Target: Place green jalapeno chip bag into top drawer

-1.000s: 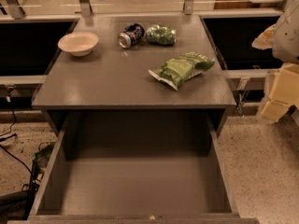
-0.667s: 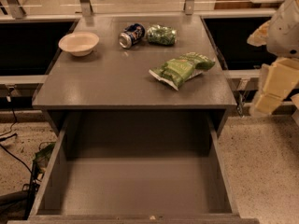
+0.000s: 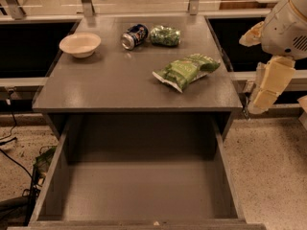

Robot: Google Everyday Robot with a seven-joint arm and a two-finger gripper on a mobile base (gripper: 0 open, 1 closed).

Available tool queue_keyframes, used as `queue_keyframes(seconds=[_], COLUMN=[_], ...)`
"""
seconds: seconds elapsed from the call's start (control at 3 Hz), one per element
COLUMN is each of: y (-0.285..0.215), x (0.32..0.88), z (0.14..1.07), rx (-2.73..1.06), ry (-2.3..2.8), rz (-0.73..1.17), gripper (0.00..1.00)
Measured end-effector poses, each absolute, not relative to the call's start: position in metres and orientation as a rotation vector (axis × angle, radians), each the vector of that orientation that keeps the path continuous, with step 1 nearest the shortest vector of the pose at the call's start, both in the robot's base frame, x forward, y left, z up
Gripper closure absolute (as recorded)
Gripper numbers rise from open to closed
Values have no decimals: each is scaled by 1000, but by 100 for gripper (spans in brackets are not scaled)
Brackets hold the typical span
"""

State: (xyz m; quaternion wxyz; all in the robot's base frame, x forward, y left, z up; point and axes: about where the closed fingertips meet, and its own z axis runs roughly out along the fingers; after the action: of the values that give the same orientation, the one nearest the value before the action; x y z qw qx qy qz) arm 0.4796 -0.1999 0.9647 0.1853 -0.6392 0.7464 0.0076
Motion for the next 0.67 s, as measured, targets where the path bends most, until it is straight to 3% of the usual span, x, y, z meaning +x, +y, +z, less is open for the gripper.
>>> queue_keyframes(seconds=[0.33,0.67], y=[-200,-190], x=[480,520], z=[965,965], rx=[-1801,-1794], ry=[2103,2048], rz=[22,61], gripper=[0,0])
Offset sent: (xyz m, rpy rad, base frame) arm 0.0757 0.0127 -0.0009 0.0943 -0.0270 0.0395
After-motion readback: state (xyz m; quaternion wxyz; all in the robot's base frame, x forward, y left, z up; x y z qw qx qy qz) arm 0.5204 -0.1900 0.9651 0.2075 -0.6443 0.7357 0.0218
